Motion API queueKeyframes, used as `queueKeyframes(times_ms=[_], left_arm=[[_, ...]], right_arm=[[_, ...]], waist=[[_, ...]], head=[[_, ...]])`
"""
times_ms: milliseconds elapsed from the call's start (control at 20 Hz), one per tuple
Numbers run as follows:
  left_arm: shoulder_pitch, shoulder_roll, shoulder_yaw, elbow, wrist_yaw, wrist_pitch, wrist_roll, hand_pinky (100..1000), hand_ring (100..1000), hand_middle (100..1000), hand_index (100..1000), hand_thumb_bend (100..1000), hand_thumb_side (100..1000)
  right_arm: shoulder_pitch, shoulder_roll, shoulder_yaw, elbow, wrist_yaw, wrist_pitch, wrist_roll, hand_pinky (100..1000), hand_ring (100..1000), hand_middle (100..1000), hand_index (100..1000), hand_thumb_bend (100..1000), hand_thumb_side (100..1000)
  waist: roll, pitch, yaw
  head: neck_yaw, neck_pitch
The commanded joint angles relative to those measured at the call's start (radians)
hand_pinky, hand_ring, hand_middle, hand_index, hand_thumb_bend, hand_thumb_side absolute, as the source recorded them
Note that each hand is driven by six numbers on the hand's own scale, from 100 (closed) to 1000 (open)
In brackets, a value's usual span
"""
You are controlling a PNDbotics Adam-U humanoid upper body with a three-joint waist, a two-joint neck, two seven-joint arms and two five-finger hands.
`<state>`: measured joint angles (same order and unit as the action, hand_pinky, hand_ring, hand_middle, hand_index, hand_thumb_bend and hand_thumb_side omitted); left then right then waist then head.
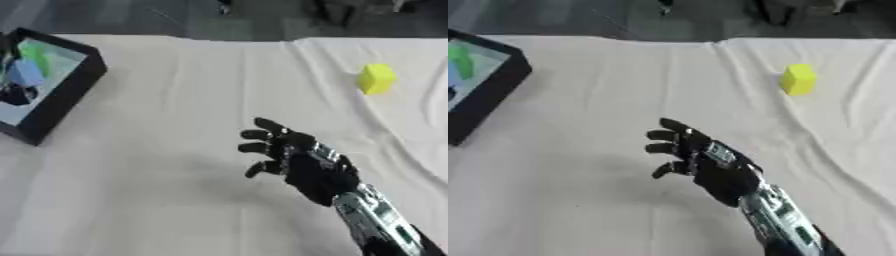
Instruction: Pick up the objects with one hand, pass them to the other hand, and then place them into the box on the other side of the table.
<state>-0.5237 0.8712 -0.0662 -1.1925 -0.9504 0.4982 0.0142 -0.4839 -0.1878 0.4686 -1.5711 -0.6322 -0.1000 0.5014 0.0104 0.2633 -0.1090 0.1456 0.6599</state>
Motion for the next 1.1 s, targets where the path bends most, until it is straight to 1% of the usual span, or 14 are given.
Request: queueKeyframes(times_ms=[50, 150, 250, 350, 450, 500, 550, 600, 650, 700, 800, 900, 1050, 1100], left_arm=[[-0.017, 0.049, 0.019, -0.008, 0.03, 0.039, 0.082, 761, 1000, 832, 970, 863, 628], [-0.014, 0.06, 0.012, -0.041, 0.055, 0.04, 0.099, 771, 1000, 838, 984, 927, 613], [-0.006, 0.077, 0.007, -0.096, 0.081, 0.025, 0.08, 780, 1000, 850, 980, 907, 587], [0.01, 0.092, 0.007, -0.196, 0.124, -0.009, 0.042, 782, 1000, 858, 968, 868, 565], [0.041, 0.111, 0.003, -0.335, 0.165, -0.065, -0.017, 795, 1000, 847, 957, 877, 545], [0.064, 0.124, 0.003, -0.424, 0.173, -0.103, -0.063, 798, 1000, 841, 947, 890, 524], [0.087, 0.135, 0.012, -0.524, 0.167, -0.135, -0.106, 798, 1000, 823, 912, 913, 477], [0.113, 0.141, 0.023, -0.636, 0.158, -0.162, -0.14, 798, 1000, 812, 864, 912, 445], [0.136, 0.141, 0.033, -0.723, 0.156, -0.188, -0.164, 796, 1000, 812, 843, 877, 407], [0.148, 0.138, 0.037, -0.766, 0.164, -0.225, -0.169, 800, 1000, 808, 821, 861, 379], [0.161, 0.13, 0.033, -0.798, 0.191, -0.328, -0.146, 801, 1000, 806, 813, 850, 386], [0.166, 0.118, 0.025, -0.805, 0.219, -0.423, -0.131, 803, 1000, 806, 804, 828, 390], [0.159, 0.095, 0.01, -0.807, 0.249, -0.531, -0.122, 802, 1000, 808, 800, 801, 388], [0.154, 0.085, 0.005, -0.807, 0.26, -0.558, -0.121, 800, 1000, 811, 799, 828, 428]], right_arm=[[-0.009, 0.001, -0.013, -0.019, 0.015, -0.008, -0.001, 701, 922, 893, 1000, 100, 765], [-0.007, -0.001, -0.016, -0.014, 0.021, -0.01, -0.004, 699, 921, 891, 1000, 100, 761], [-0.006, -0.008, -0.022, -0.009, 0.028, -0.014, -0.006, 695, 920, 886, 1000, 100, 752], [-0.008, -0.026, -0.039, -0.007, 0.043, -0.023, -0.013, 690, 918, 883, 1000, 100, 735], [-0.016, -0.063, -0.069, -0.008, 0.071, -0.038, -0.03, 683, 915, 874, 1000, 100, 705], [-0.024, -0.093, -0.089, -0.007, 0.095, -0.046, -0.044, 681, 914, 873, 1000, 100, 699], [-0.033, -0.13, -0.111, -0.005, 0.125, -0.053, -0.06, 676, 911, 871, 1000, 100, 681], [-0.048, -0.179, -0.14, -0.001, 0.175, -0.06, -0.082, 676, 907, 867, 1000, 100, 638], [-0.062, -0.226, -0.169, 0.005, 0.238, -0.065, -0.107, 677, 907, 867, 1000, 100, 607], [-0.075, -0.266, -0.196, 0.016, 0.301, -0.068, -0.136, 678, 906, 870, 1000, 100, 594], [-0.102, -0.345, -0.249, 0.064, 0.433, -0.07, -0.212, 685, 908, 877, 1000, 100, 569], [-0.13, -0.401, -0.289, 0.139, 0.558, -0.068, -0.285, 707, 926, 906, 1000, 100, 525], [-0.186, -0.46, -0.342, 0.29, 0.765, -0.05, -0.384, 751, 947, 935, 1000, 100, 431], [-0.205, -0.472, -0.356, 0.342, 0.848, -0.041, -0.414, 786, 958, 950, 1000, 100, 388]], waist=[[0.003, -0.017, 0.002], [0.004, -0.022, 0.007], [0.008, -0.031, 0.017], [0.012, -0.043, 0.029], [0.015, -0.058, 0.042], [0.016, -0.066, 0.05], [0.017, -0.073, 0.059], [0.017, -0.079, 0.069], [0.017, -0.085, 0.078], [0.018, -0.09, 0.086], [0.021, -0.099, 0.102], [0.025, -0.104, 0.117], [0.033, -0.109, 0.141], [0.036, -0.109, 0.149]], head=[[0.004, -0.015], [-0.004, -0.006], [-0.023, 0.01], [-0.058, 0.035], [-0.117, 0.069], [-0.165, 0.09], [-0.222, 0.1], [-0.289, 0.105], [-0.352, 0.108], [-0.406, 0.109], [-0.501, 0.11], [-0.561, 0.11], [-0.627, 0.11], [-0.645, 0.11]])
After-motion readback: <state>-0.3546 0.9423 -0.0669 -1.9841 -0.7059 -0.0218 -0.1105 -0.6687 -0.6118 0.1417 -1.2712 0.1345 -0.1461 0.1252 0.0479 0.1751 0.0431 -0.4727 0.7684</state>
